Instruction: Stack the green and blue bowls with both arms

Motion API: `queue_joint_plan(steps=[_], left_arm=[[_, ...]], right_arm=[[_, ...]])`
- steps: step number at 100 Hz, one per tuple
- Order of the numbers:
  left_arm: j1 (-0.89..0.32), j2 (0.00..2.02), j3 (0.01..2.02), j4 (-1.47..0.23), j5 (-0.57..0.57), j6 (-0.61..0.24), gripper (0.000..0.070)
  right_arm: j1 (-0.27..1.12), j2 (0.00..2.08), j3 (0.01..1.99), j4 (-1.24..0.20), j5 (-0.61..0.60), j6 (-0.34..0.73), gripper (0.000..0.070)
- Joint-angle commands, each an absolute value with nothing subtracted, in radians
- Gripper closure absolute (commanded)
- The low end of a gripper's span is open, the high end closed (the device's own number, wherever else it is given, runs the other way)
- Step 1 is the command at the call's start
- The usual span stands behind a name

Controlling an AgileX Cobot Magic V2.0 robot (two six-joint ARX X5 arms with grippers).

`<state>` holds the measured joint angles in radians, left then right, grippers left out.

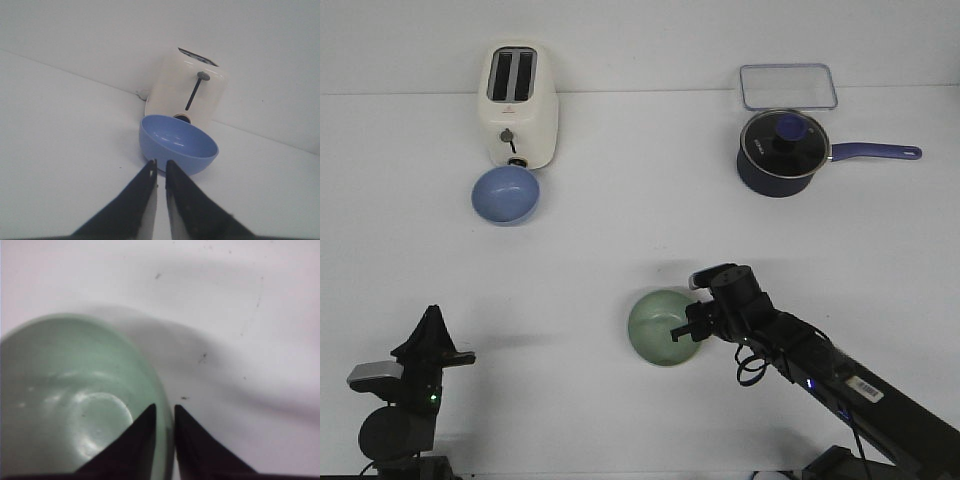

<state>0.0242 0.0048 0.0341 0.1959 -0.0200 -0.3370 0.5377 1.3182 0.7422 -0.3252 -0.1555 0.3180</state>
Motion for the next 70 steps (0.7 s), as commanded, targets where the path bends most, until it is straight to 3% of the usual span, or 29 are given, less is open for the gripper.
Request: queue_joint_plan(steps=[1, 9, 36, 50, 70], left_arm=[[0.026, 0.003, 0.019, 0.213, -0.018, -0.374, 0.0687], [0.026, 0.003, 0.023, 0.212, -0.018, -0.422, 0.0689], [0.026, 0.004, 0.061, 0.119, -0.004, -0.566, 0.0688], [0.026, 0.021, 0.127, -0.029, 0.058, -0.568, 0.0688], [0.026, 0.157, 0.304, -0.18, 0.091, -0.516, 0.0686]], right_arm=[[0.546, 1.329, 0.75, -0.307, -0.158, 0.31, 0.0376], [0.54, 1.298, 0.751, -0.288, -0.157, 0.31, 0.0287], [0.412, 1.055, 0.76, -0.307, -0.133, 0.25, 0.0289], [0.341, 0.929, 0.727, -0.328, -0.077, 0.211, 0.029], [0.297, 0.724, 0.524, -0.225, -0.051, 0.242, 0.0301]])
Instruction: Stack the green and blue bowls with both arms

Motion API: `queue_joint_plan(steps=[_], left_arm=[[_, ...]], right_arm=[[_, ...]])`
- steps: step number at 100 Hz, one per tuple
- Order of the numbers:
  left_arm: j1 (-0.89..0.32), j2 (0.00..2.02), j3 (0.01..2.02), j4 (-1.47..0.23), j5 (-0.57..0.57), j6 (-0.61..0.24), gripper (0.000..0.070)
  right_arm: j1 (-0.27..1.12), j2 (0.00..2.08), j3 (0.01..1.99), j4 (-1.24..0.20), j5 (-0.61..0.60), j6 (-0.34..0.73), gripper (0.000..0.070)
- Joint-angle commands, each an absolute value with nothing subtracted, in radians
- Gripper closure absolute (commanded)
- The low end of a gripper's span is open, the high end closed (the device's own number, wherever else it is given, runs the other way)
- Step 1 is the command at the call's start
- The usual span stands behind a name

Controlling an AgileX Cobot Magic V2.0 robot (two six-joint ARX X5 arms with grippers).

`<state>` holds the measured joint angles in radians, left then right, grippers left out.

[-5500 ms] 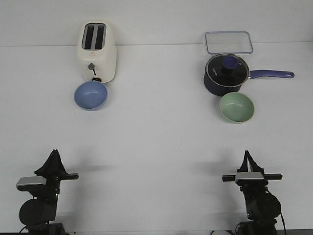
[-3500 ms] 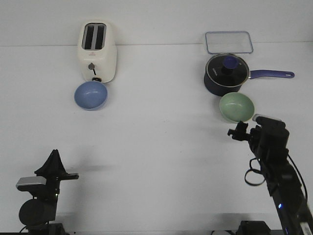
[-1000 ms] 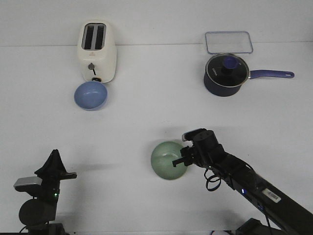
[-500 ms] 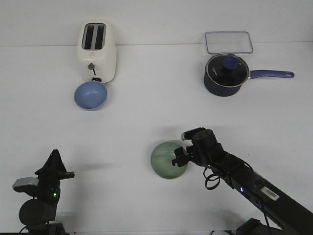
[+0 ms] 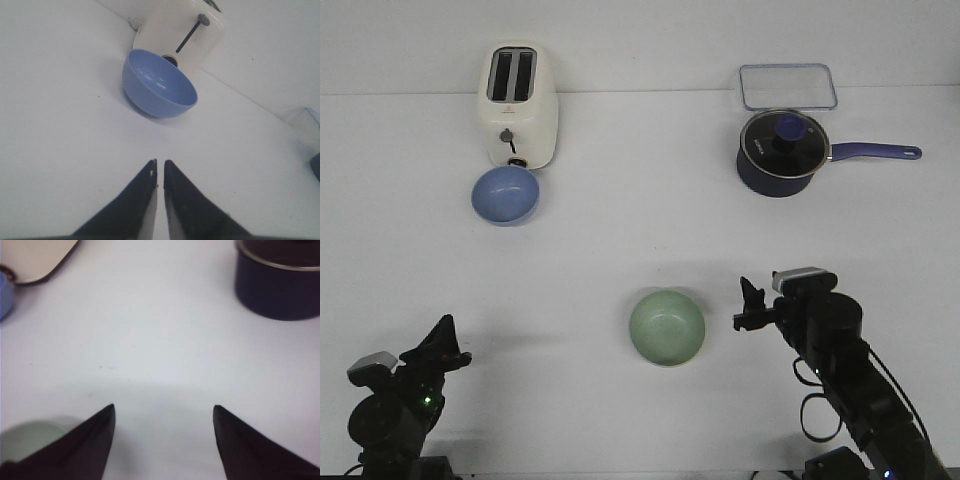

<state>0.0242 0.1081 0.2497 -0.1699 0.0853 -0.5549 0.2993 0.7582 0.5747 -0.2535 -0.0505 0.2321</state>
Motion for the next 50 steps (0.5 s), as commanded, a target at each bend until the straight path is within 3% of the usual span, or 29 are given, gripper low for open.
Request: queue_joint_plan(steps=[1, 16, 39, 44, 50], left_arm=[[0.026, 0.17, 0.313, -0.183, 0.091, -0.511, 0.0686], [0.026, 0.43, 0.453, -0.194, 0.091, -0.465, 0.0686], [0.026, 0.917, 0.699, -0.177, 0.11, -0.326, 0.0675], [0.026, 1.008, 0.756, -0.178, 0.11, -0.324, 0.0598], [0.027, 1.107, 0.82, -0.178, 0.11, -0.326, 0.0417]], right_arm=[[0.295, 0.716, 0.516, -0.223, -0.052, 0.244, 0.0301], [0.291, 0.648, 0.458, -0.233, -0.051, 0.256, 0.0301], [0.291, 0.642, 0.458, -0.24, -0.053, 0.255, 0.0301], [0.291, 0.642, 0.458, -0.241, -0.053, 0.255, 0.0301], [0.291, 0.642, 0.458, -0.241, -0.053, 0.255, 0.0301]])
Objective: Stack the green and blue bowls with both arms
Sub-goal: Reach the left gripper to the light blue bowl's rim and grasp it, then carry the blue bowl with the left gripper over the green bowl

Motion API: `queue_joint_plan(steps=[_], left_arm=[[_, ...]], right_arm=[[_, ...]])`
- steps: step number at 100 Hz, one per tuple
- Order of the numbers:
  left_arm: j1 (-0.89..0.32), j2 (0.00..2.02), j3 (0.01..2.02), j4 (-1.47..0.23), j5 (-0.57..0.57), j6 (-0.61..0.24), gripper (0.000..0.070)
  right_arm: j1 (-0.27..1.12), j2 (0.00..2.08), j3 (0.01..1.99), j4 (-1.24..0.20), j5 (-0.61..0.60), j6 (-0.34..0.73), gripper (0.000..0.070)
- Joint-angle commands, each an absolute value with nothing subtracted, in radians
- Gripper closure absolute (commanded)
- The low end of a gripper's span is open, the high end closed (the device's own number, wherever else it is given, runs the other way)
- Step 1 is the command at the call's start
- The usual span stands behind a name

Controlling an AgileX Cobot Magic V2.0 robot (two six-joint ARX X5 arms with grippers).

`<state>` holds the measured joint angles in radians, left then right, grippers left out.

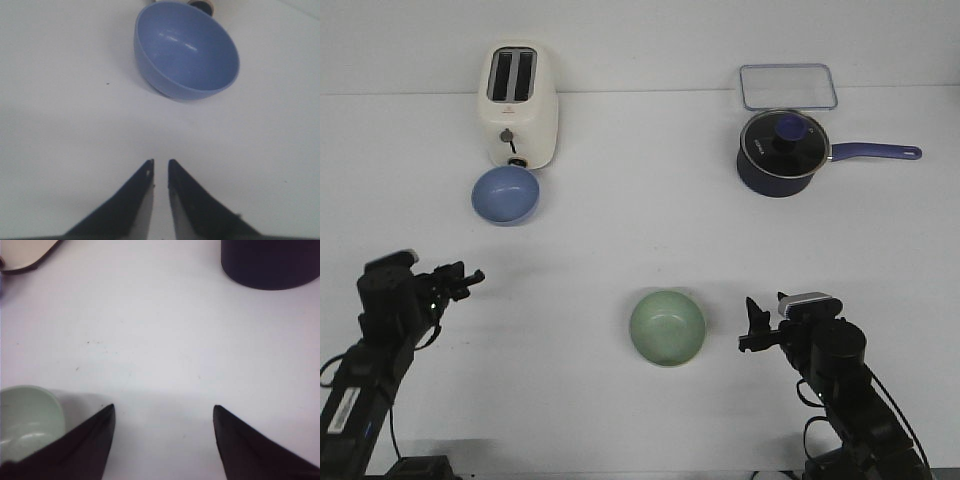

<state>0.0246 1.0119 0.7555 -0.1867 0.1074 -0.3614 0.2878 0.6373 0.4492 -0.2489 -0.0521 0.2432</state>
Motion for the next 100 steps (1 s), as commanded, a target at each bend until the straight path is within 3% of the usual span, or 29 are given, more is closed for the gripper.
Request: queue_joint_plan(steps=[1, 6, 11, 43, 73, 77, 83, 95, 100], left_arm=[[0.027, 1.122, 0.83, -0.178, 0.11, -0.326, 0.0384], [0.027, 1.202, 0.888, -0.178, 0.11, -0.325, 0.0234], [0.027, 1.262, 0.932, -0.177, 0.109, -0.325, 0.0194], [0.054, 1.617, 1.195, -0.136, 0.109, -0.325, 0.0195], [0.072, 1.837, 1.324, -0.125, 0.111, -0.325, 0.0208], [0.072, 1.855, 1.33, -0.122, 0.111, -0.326, 0.0242], [0.071, 1.871, 1.334, -0.117, 0.119, -0.326, 0.0349], [0.067, 1.88, 1.334, -0.094, 0.168, -0.326, 0.0694], [0.067, 1.875, 1.334, -0.081, 0.185, -0.335, 0.0688]], right_arm=[[0.291, 0.642, 0.458, -0.241, -0.053, 0.254, 0.0301], [0.291, 0.642, 0.458, -0.24, -0.053, 0.253, 0.0301], [0.291, 0.642, 0.458, -0.241, -0.053, 0.253, 0.0301], [0.291, 0.642, 0.458, -0.241, -0.053, 0.253, 0.0301], [0.291, 0.643, 0.458, -0.241, -0.052, 0.253, 0.0301], [0.291, 0.643, 0.458, -0.241, -0.052, 0.253, 0.0301], [0.291, 0.643, 0.458, -0.242, -0.052, 0.253, 0.0301], [0.291, 0.643, 0.458, -0.249, -0.052, 0.253, 0.0301], [0.291, 0.643, 0.458, -0.249, -0.052, 0.253, 0.0301]])
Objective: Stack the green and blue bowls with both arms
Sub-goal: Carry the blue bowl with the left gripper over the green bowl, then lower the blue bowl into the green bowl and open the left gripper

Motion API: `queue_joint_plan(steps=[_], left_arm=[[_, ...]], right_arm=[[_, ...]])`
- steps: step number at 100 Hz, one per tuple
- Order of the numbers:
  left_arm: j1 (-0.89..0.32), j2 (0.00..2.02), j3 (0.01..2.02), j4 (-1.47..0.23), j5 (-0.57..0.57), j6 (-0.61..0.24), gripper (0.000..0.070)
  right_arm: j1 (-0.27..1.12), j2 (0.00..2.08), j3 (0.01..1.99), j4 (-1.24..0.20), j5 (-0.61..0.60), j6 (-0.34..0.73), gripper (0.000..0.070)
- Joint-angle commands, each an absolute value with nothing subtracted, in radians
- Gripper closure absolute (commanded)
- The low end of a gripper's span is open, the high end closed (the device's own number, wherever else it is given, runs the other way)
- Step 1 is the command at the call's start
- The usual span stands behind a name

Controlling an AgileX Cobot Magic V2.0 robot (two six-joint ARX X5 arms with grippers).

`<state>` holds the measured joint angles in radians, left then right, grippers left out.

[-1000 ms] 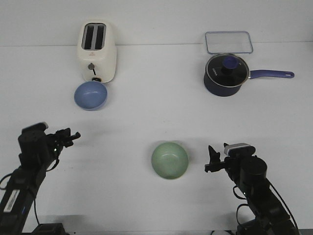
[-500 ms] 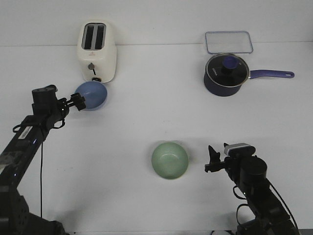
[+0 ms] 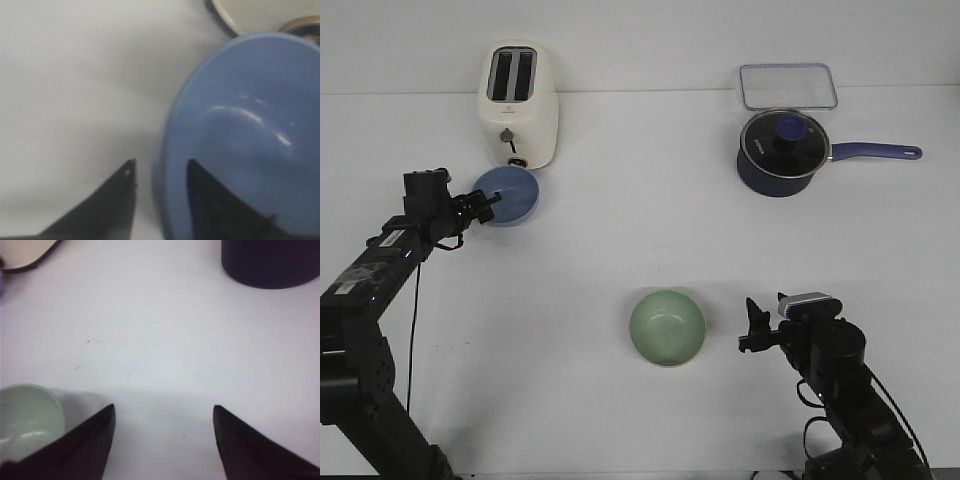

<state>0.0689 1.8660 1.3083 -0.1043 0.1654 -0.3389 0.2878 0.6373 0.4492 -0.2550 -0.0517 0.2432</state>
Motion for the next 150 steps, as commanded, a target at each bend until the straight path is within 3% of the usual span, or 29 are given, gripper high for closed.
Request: queue_joint_plan(steps=[1, 20, 39, 66, 89, 119, 124, 136, 150], left_arm=[[0.067, 1.873, 1.334, -0.08, 0.189, -0.337, 0.0687], [0.053, 1.807, 1.334, -0.126, 0.315, -0.354, 0.0687], [-0.023, 1.679, 1.333, -0.276, 0.342, -0.259, 0.0687], [-0.297, 1.496, 1.257, -0.341, 0.39, -0.22, 0.0687], [-0.552, 1.478, 1.174, -0.31, 0.384, -0.226, 0.0687], [-0.693, 1.541, 1.153, -0.232, 0.322, -0.228, 0.068], [-0.699, 1.548, 1.153, -0.218, 0.322, -0.228, 0.063], [-0.702, 1.551, 1.154, -0.205, 0.322, -0.223, 0.0349], [-0.672, 1.521, 1.155, -0.199, 0.322, -0.216, 0.0322]], right_arm=[[0.291, 0.643, 0.458, -0.249, -0.052, 0.253, 0.0301], [0.291, 0.643, 0.458, -0.263, -0.052, 0.253, 0.0301], [0.291, 0.643, 0.458, -0.263, -0.052, 0.253, 0.0301], [0.291, 0.643, 0.458, -0.263, -0.052, 0.253, 0.0301], [0.291, 0.642, 0.458, -0.268, -0.052, 0.253, 0.0301], [0.291, 0.643, 0.458, -0.268, -0.052, 0.253, 0.0301], [0.291, 0.643, 0.458, -0.268, -0.052, 0.253, 0.0301], [0.291, 0.643, 0.458, -0.268, -0.052, 0.253, 0.0301], [0.291, 0.642, 0.458, -0.267, -0.049, 0.241, 0.0301]])
